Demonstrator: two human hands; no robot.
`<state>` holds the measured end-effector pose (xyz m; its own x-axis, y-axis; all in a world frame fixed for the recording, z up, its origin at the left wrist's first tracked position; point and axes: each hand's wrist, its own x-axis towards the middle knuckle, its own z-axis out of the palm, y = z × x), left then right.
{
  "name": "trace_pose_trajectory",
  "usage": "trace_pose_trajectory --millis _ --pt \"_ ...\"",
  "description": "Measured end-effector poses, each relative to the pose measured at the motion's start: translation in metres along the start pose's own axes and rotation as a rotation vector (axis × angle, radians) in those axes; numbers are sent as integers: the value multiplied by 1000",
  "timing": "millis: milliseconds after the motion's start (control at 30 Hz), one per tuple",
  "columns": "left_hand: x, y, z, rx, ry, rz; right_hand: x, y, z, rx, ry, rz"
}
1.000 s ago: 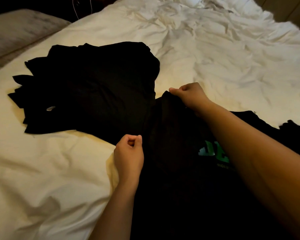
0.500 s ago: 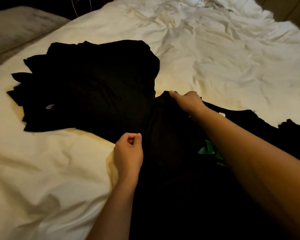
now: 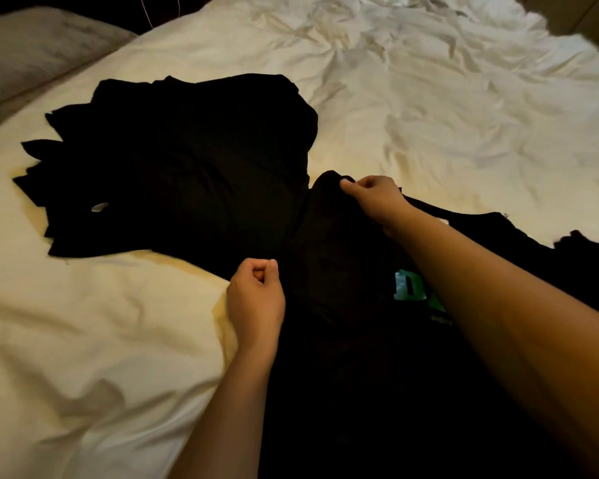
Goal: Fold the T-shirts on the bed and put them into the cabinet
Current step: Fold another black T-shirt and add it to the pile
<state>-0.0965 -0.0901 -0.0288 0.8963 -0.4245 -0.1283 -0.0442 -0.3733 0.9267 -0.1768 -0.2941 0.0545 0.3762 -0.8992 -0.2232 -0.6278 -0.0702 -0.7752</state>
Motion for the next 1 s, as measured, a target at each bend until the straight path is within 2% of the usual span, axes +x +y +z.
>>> trace_pose_trajectory --millis 100,200,300,367,433,500,633,700,833,1000 --pt "-1 -1 0 0 7 16 -7 11 -9 -201 -87 -5" --pt "-1 -1 0 -1 14 25 -16 21 -29 -339 -292 2" --pt "-1 0 -1 7 7 22 -21 27 -46 -280 -472 -7" --pt "-2 0 -1 14 3 24 -23 31 -51 -205 -451 -47" --pt "-1 0 -2 27 -1 22 -24 33 -51 -251 -329 -121" --pt "-1 0 -2 34 -1 14 -25 36 -49 -292 -280 -137" --pt "0 -2 -1 42 10 22 -33 36 -55 -368 -474 37" --pt "1 -2 -1 54 9 16 -33 39 -60 -374 -515 83" --pt "2 -3 1 59 17 26 -29 50 -57 -326 -326 -8" --pt "0 -2 2 59 23 62 -44 71 -40 -426 -77 -39"
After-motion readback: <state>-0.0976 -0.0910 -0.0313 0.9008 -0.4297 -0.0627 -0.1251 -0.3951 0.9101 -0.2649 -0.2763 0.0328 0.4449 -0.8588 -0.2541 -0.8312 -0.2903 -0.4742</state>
